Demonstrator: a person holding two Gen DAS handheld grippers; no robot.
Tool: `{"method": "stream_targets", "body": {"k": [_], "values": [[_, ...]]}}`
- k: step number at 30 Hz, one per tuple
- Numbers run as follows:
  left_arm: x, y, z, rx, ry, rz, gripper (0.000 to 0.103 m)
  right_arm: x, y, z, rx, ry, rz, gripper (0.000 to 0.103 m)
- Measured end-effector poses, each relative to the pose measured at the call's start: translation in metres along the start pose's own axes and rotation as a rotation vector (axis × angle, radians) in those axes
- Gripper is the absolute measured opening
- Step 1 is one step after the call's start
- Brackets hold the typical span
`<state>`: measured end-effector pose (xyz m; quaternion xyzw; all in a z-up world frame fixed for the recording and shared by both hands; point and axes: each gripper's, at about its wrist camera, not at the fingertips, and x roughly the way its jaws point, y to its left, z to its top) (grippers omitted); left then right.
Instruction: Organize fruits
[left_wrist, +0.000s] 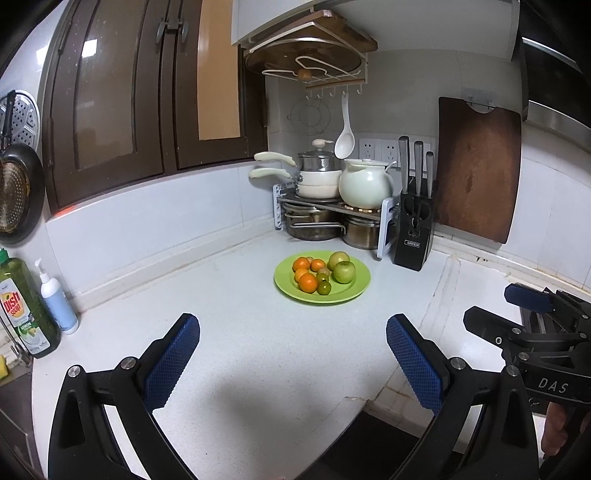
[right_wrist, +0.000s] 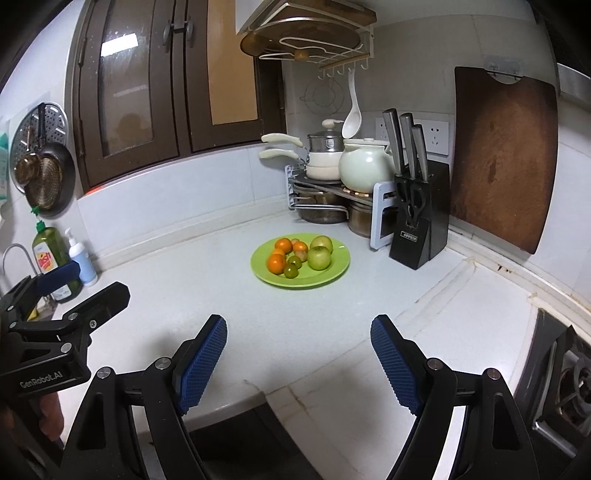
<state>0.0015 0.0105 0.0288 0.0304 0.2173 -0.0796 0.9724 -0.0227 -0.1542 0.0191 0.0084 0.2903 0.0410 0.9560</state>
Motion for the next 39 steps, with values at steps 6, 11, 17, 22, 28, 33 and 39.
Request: {"method": "stream_targets", "body": {"k": [6,11,17,22,28,33,39], "values": [[-0.005,-0.0018,-0.0016,0.0,-0.013,0.003,0.103,-0.0023,-0.0033,-0.0016,0.002,0.001,-0.004,0.081],[-0.007,-0.0034,-0.0018,0.0,-0.014,0.001,0.103,-0.0039,-0.0033,-0.0029,0.001,-0.002,-0.005,0.081],[-0.0082,-0.0058,-0.0012,0.003,-0.018,0.004,0.103,-0.0068,-0.0056,-0.0039,0.004,-0.002,-0.005,0.081],[-0.0089,-0.0068,-0.0006,0.006,-0.022,0.002,0.103,-0.0072,-0.0066,-0.0027,0.002,-0.004,-0.004,0.081],[-0.0095,-0.0076,-0.0011,0.002,-0.021,0.0,0.103,-0.0072,-0.0057,-0.0029,0.004,-0.005,-0.006,0.081],[-0.0093,-0.007,-0.001,0.0,-0.022,0.003,0.103,-0.0078,-0.0057,-0.0035,0.0,-0.004,-0.004,0.081],[-0.0081,-0.0077,-0.0011,-0.003,-0.017,0.001,0.103,-0.0068,-0.0059,-0.0037,0.0,0.001,-0.001,0.081]]}}
